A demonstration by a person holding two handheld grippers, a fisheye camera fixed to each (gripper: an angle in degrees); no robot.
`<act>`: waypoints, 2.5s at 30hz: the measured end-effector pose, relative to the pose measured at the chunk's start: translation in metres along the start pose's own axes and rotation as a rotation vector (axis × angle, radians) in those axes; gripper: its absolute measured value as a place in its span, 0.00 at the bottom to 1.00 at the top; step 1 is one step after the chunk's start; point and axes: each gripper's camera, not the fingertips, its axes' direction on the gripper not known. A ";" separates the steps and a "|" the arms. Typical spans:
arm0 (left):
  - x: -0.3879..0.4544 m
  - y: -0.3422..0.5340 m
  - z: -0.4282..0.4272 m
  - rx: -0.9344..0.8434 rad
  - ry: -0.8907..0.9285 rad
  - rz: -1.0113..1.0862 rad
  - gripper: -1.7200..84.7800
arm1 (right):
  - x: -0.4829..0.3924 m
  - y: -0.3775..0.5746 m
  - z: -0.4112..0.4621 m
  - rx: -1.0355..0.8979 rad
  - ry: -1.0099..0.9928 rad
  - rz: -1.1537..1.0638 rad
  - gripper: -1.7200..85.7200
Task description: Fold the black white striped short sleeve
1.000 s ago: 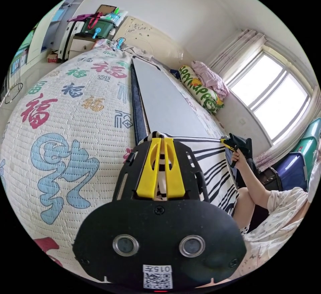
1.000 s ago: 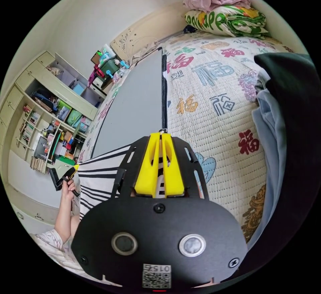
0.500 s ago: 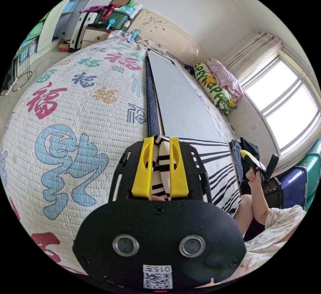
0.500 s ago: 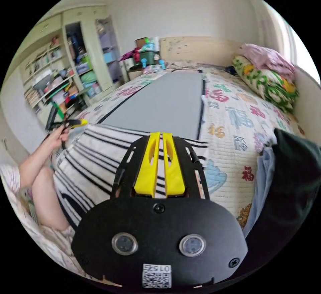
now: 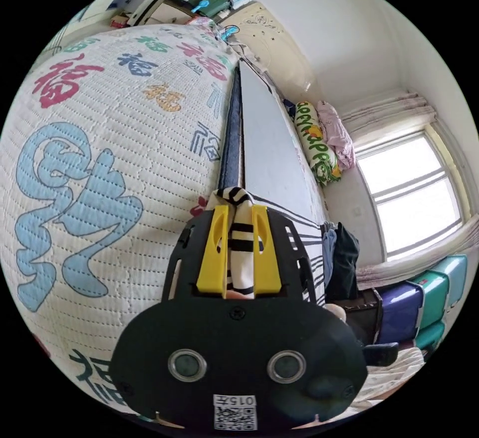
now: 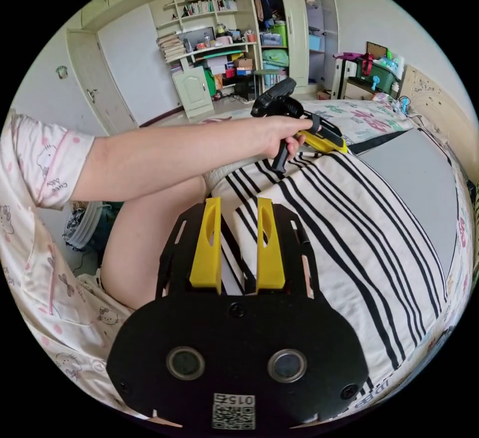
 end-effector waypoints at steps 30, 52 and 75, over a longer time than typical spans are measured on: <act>0.276 -0.044 -0.077 0.037 -0.089 0.651 0.09 | -0.037 0.176 -0.146 0.051 0.213 0.403 0.09; 0.452 0.023 0.064 -0.754 0.032 1.153 0.03 | 0.002 0.115 -0.228 0.000 0.320 0.608 0.03; 0.578 -0.127 0.067 -0.447 0.098 0.984 0.04 | 0.132 0.076 -0.454 0.216 0.276 1.188 0.14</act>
